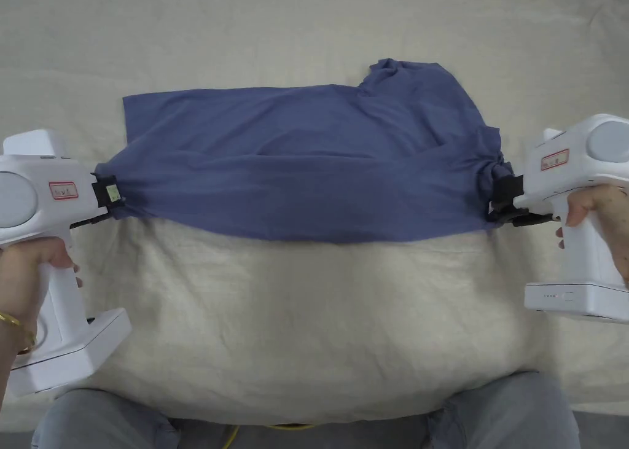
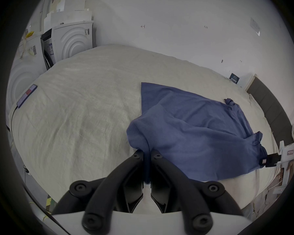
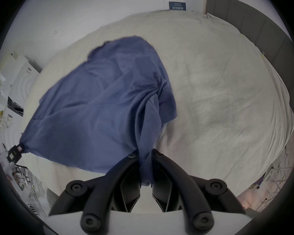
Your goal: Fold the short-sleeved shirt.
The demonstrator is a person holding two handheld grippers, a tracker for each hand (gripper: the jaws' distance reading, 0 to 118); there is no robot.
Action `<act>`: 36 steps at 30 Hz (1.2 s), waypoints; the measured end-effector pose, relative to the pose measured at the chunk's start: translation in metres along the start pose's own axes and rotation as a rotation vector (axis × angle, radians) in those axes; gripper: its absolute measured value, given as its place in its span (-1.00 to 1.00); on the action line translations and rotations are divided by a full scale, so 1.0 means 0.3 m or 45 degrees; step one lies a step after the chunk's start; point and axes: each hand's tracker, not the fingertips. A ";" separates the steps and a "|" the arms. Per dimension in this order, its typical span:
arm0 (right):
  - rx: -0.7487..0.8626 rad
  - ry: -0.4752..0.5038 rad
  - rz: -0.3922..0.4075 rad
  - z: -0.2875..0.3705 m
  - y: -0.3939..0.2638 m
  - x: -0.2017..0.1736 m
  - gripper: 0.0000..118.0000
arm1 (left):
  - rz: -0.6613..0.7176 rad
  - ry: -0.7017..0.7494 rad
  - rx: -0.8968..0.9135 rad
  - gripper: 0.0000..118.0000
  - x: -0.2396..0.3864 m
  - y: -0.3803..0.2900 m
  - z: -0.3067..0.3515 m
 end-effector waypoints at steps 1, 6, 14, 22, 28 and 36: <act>0.017 0.011 0.010 0.035 -0.002 0.003 -0.87 | 0.007 -0.004 0.006 -0.96 -0.001 0.001 0.014; 0.104 0.078 0.081 0.196 -0.038 0.012 -0.87 | 0.013 -0.026 0.036 -0.96 -0.025 -0.004 0.093; 0.173 0.095 0.081 0.327 -0.231 0.066 -0.87 | 0.013 -0.020 0.054 -0.96 -0.099 -0.134 0.247; 0.082 0.021 0.019 0.151 -0.412 0.074 -0.87 | 0.010 0.075 -0.099 -0.96 -0.131 -0.301 0.145; 0.047 -0.017 -0.020 0.071 -0.459 0.083 -0.86 | -0.023 0.122 -0.146 -0.96 -0.129 -0.331 0.090; 0.080 -0.053 -0.022 0.106 -0.460 0.089 0.32 | -0.024 0.123 -0.110 0.27 -0.154 -0.310 0.127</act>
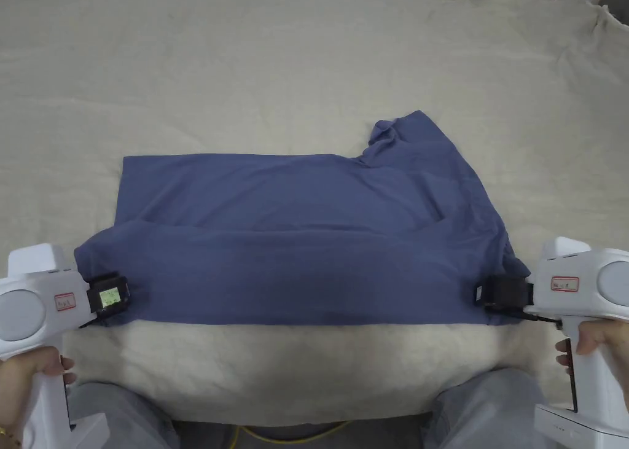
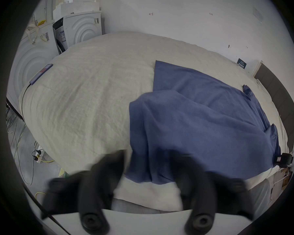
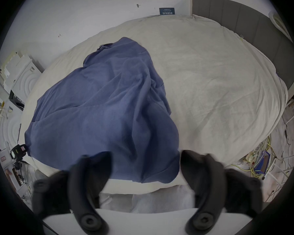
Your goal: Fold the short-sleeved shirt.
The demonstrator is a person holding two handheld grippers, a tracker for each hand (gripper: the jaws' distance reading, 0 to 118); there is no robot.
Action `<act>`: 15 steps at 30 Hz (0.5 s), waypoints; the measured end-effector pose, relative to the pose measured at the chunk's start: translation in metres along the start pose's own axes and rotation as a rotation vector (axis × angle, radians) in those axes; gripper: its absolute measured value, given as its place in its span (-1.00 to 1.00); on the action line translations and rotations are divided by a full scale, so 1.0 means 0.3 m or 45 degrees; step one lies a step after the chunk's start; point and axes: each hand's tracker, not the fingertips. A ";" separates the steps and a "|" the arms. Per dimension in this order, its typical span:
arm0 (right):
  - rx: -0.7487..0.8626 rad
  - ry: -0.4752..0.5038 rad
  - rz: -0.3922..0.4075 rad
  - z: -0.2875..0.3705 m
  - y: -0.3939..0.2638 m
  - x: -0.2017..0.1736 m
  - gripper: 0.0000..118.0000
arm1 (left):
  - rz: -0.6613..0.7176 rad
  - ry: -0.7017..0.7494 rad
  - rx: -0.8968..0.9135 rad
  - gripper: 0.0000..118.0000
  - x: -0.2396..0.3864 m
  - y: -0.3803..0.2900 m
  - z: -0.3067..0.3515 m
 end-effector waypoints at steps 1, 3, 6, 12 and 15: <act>0.014 -0.007 -0.001 0.021 0.007 0.002 0.62 | 0.016 -0.004 0.011 0.74 -0.008 0.012 0.014; 0.076 -0.063 0.021 0.079 0.028 0.002 0.72 | 0.027 -0.018 0.073 0.92 -0.021 0.040 0.056; 0.227 -0.118 0.077 0.176 0.068 -0.011 0.72 | 0.034 -0.030 0.135 0.93 -0.025 0.102 0.110; 0.641 -0.087 0.171 0.373 0.108 -0.101 0.72 | -0.036 -0.060 0.538 0.93 0.068 0.193 0.240; 0.802 -0.074 0.186 0.411 0.104 -0.155 0.79 | -0.115 -0.051 0.660 0.93 0.144 0.203 0.262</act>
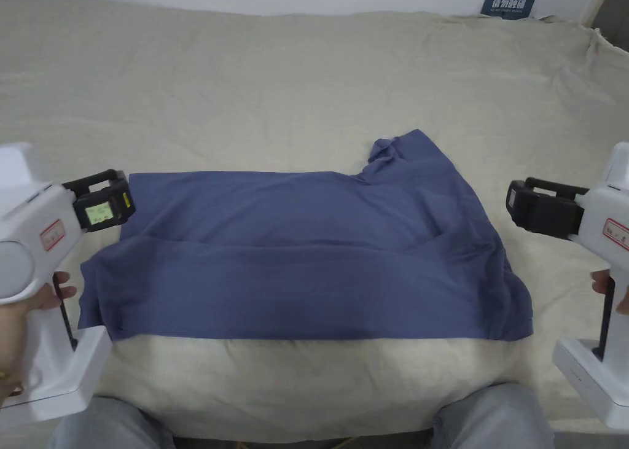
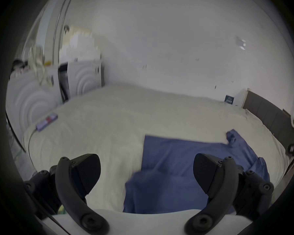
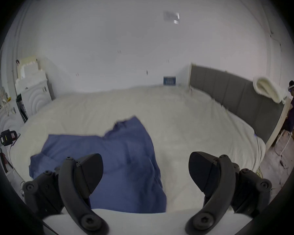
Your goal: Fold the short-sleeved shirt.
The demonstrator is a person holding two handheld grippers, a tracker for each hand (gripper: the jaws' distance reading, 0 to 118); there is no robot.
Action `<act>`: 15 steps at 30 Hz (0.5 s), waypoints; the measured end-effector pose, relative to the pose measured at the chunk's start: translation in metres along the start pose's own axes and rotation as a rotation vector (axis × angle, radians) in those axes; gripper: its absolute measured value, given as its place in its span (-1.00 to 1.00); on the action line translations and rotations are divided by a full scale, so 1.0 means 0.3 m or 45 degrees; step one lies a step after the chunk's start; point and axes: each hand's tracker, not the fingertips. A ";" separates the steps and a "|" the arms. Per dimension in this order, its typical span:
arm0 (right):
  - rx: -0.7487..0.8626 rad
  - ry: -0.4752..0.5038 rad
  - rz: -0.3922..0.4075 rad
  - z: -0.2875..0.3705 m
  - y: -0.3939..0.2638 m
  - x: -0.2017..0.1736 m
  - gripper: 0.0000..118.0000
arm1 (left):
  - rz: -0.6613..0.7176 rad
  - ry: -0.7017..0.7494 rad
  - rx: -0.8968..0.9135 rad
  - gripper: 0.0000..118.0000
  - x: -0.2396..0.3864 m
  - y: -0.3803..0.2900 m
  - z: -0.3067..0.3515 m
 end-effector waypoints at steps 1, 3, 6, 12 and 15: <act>0.044 0.002 -0.002 0.007 0.003 -0.016 0.80 | -0.013 0.008 0.022 0.93 0.025 0.004 0.001; 0.103 -0.008 0.000 0.009 -0.004 -0.043 0.80 | -0.036 -0.003 0.058 0.91 0.055 -0.003 -0.010; 0.155 -0.012 0.015 0.006 -0.030 -0.078 0.79 | -0.103 0.001 0.090 0.77 0.102 -0.019 -0.011; 0.207 0.061 -0.014 -0.009 -0.062 -0.120 0.46 | -0.131 -0.039 0.109 0.03 0.125 -0.062 -0.034; 0.211 0.070 -0.005 -0.018 -0.065 -0.140 -0.04 | -0.131 -0.048 0.129 -0.49 0.119 -0.082 -0.046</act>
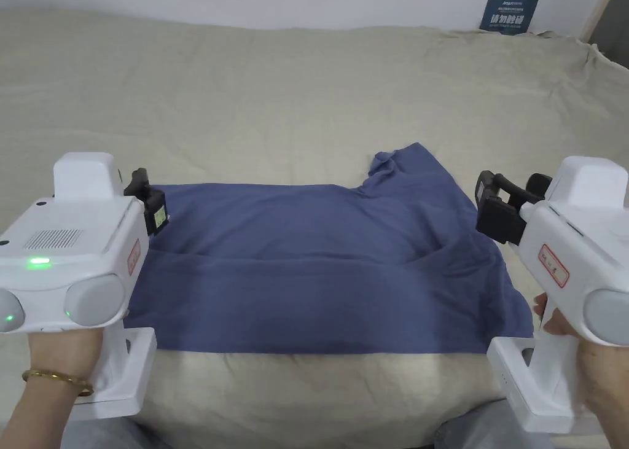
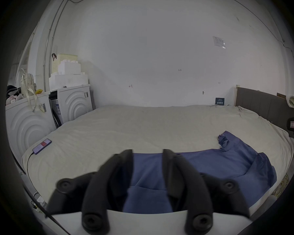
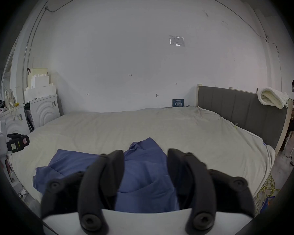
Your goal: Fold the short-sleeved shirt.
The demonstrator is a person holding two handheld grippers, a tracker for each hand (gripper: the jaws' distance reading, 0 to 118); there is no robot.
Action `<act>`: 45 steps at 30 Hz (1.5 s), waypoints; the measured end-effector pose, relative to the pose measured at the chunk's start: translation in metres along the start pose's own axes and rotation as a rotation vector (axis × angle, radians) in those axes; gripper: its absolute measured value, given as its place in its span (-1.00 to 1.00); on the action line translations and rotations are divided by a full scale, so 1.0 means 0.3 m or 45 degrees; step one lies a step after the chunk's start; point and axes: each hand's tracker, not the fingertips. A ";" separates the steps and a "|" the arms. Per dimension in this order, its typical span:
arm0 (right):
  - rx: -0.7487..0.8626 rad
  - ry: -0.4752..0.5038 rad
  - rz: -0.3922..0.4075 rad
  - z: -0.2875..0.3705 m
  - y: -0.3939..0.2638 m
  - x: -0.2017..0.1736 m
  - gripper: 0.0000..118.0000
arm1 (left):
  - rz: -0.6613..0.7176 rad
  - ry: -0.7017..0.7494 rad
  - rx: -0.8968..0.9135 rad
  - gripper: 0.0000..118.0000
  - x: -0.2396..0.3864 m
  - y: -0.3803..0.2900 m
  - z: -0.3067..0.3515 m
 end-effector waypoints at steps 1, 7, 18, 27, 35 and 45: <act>-0.004 0.008 0.008 -0.005 0.001 -0.010 -0.22 | -0.004 -0.004 0.006 -0.70 -0.003 -0.002 -0.001; -0.001 0.004 -0.006 -0.028 -0.008 -0.032 -0.99 | 0.001 -0.015 -0.014 -1.00 -0.010 -0.008 -0.019; -0.013 0.015 0.021 -0.107 0.014 -0.064 -0.99 | 0.000 -0.033 -0.048 -1.00 -0.023 0.025 -0.133; -0.001 0.016 0.015 -0.241 0.074 -0.077 -0.99 | 0.028 -0.038 -0.090 -1.00 -0.030 0.144 -0.304; -0.003 0.011 0.008 -0.348 0.088 -0.081 -0.99 | 0.094 -0.006 -0.453 -1.00 -0.092 0.240 -0.599; -0.046 -0.007 0.004 -0.431 0.061 -0.088 -0.99 | 0.060 0.015 -0.909 0.65 -0.111 0.146 -0.914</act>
